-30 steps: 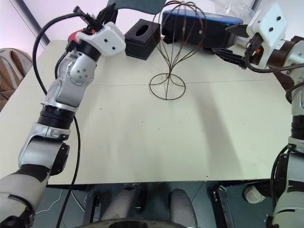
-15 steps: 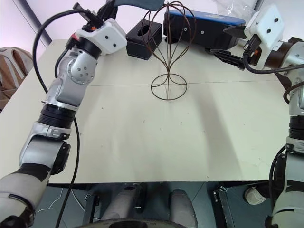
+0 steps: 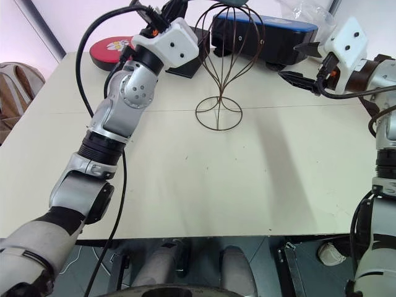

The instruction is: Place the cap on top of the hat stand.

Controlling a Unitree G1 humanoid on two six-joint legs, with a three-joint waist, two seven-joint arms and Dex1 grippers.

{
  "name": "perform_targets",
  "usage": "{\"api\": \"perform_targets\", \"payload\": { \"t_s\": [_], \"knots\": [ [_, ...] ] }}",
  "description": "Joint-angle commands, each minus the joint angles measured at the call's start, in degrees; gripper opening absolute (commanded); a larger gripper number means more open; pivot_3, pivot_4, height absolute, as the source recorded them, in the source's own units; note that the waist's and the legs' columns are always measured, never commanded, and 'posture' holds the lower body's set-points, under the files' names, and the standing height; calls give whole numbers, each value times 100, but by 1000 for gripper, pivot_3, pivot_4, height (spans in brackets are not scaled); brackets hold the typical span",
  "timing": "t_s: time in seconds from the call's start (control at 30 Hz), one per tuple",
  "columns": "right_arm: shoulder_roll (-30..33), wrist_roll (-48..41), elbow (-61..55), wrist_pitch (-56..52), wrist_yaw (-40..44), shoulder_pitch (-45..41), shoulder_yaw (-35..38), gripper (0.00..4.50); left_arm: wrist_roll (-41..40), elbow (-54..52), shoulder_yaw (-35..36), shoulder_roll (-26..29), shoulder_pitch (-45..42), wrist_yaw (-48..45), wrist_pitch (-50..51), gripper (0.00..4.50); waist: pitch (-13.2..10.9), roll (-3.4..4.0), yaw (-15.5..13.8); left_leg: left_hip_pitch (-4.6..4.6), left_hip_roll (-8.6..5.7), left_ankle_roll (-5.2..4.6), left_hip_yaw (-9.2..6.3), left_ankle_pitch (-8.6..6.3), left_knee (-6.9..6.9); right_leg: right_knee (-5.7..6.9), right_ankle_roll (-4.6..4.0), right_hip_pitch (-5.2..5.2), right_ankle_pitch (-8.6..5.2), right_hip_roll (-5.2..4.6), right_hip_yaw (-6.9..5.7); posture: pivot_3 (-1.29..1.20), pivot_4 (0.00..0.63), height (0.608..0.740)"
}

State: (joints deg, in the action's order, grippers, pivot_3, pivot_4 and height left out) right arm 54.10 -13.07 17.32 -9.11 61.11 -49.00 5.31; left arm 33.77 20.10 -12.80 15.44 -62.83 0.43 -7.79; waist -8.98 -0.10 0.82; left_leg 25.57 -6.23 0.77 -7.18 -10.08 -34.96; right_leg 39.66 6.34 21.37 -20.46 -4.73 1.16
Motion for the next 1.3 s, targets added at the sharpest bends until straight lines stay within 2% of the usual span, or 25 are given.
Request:
{"api": "perform_targets", "payload": {
  "t_s": [0.03, 0.4, 0.6, 1.07, 1.3],
  "knots": [
    [-119, 4, -9, 118, -7, -257, -8, 3068, 90, -345, -23, -3, -78, 83, 56, 76, 0, 0, 4, 0, 1, 0, 0, 0, 0, 0, 0, 1, 0, 1, 1, 0, 150, 740],
    [-869, 287, 712, 590, 135, -823, -503, 3068, 141, -1813, 43, 130, 839, -533, 547, 76, 0, 0, -9, 1, -1, 4, 4, 2, -6, 11, 0, 5, 0, 4, 8, 0, 150, 740],
    [-1078, 342, 864, 730, 188, -883, -573, 3068, 215, -2386, -17, 175, 1269, -824, 674, 76, -1, 0, -13, 1, -1, 5, 3, 3, -7, 11, 0, 4, 0, 2, 8, 0, 150, 740],
    [-356, 461, 1379, 1048, 223, -975, -286, 3068, 497, -2699, -337, -36, 1433, -984, 798, 76, -1, 0, -10, -1, -1, 4, 4, 2, -7, 11, 0, 3, 0, 1, 8, 0, 150, 740],
    [-288, 498, 1555, 1154, 278, -1063, -289, 3068, 785, -2932, -348, -19, 1669, -946, 998, 76, -1, 0, 0, -3, 2, 3, 7, 1, -5, 11, 0, 3, 0, 1, 11, 0, 150, 740]
  ]
}}
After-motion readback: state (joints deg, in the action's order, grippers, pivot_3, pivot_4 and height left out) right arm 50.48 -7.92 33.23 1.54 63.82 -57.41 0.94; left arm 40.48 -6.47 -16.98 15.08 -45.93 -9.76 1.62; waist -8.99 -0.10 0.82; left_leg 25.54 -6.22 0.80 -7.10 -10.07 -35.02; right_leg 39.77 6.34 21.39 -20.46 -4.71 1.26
